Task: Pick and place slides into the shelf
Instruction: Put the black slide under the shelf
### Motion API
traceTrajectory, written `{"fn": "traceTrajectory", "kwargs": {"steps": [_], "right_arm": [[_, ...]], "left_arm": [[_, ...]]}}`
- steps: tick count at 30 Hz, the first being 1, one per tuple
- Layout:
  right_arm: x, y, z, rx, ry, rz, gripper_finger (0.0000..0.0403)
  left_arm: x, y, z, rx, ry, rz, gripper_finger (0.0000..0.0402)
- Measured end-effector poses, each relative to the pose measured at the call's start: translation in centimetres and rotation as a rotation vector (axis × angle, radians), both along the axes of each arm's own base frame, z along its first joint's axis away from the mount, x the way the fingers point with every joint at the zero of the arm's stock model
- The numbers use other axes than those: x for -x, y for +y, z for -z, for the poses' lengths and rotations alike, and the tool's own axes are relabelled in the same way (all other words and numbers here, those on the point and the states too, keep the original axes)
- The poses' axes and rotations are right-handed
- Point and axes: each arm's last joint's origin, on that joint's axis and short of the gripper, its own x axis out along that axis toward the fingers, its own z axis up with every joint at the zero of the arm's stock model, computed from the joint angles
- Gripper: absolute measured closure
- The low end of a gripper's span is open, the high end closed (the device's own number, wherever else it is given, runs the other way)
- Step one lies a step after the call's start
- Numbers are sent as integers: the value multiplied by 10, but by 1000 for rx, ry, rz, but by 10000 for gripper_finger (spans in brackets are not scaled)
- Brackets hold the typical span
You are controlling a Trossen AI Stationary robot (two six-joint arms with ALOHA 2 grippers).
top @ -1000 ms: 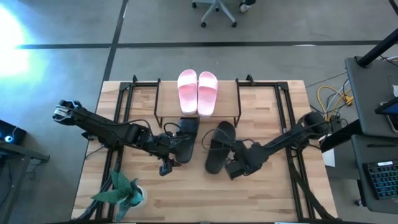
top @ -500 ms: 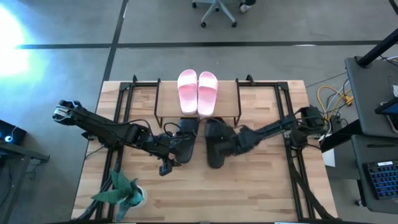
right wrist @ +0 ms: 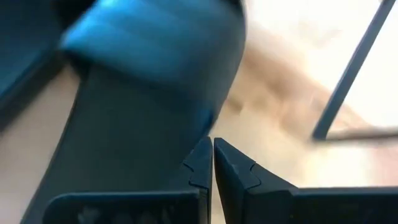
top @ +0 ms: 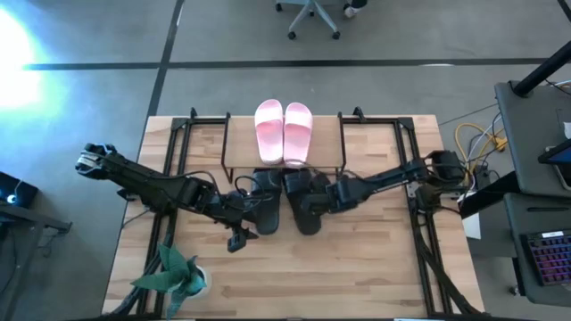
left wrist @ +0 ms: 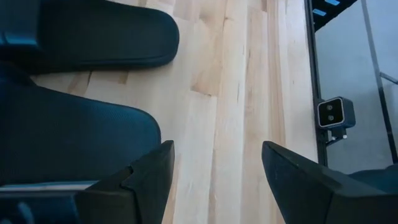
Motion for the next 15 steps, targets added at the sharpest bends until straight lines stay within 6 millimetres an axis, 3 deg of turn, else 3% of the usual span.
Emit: {"fn": "traceTrajectory", "kwargs": {"steps": [9,15], "right_arm": [[26,64,14,-101,74,-125,394],[35,75,26,-99,41,-98,394]], "left_arm": [[4,-9,4,18,15,25,173],[12,-11,29,43,102,-20,173]]}}
